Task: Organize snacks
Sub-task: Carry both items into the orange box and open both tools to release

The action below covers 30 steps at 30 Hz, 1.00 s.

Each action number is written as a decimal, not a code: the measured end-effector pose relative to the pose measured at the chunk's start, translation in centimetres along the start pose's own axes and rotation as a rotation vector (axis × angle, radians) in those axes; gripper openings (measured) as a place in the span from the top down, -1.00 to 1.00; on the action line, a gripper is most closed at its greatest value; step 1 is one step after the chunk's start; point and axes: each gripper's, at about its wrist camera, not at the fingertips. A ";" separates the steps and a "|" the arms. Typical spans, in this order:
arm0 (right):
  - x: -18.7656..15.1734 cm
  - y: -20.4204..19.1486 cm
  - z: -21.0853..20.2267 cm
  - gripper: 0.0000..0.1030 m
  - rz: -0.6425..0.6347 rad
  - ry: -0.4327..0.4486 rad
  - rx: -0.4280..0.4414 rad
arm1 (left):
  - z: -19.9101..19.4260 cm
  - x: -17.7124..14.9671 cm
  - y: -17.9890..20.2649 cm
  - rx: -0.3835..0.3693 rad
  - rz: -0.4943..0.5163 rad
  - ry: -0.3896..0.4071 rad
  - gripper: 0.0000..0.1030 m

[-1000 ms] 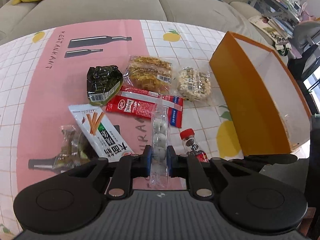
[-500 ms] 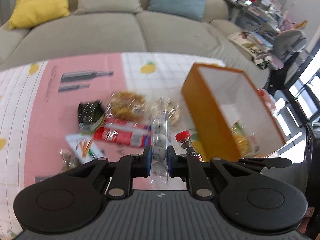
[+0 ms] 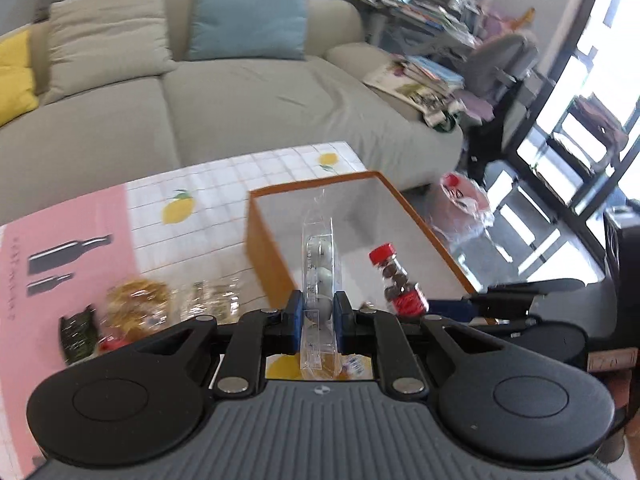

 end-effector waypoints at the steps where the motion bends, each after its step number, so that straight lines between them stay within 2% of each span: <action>1: 0.3 1.0 -0.1 0.45 0.004 -0.005 -0.023 | 0.6 0.2 0.7 -0.004 0.014 -0.008 0.68; 8: 0.8 6.3 1.3 0.45 0.026 -0.077 -0.068 | 5.4 1.3 4.6 -0.020 0.094 -0.080 0.68; 16: 1.1 10.8 5.1 0.45 0.047 -0.160 -0.087 | 10.4 1.5 6.3 -0.046 0.140 -0.157 0.68; 21: 1.3 11.9 6.9 0.45 0.031 -0.211 -0.098 | 12.8 1.5 7.0 -0.034 0.175 -0.192 0.68; 30: 1.5 12.8 9.3 0.44 0.009 -0.281 -0.114 | 15.3 1.0 8.3 0.039 0.249 -0.266 0.67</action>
Point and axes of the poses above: each gripper's, at about its wrist camera, not at the fingertips, and z roughly the way its jaws point, y to its right, x to its top, and after that the axes turned 15 degrees about x, right-handed
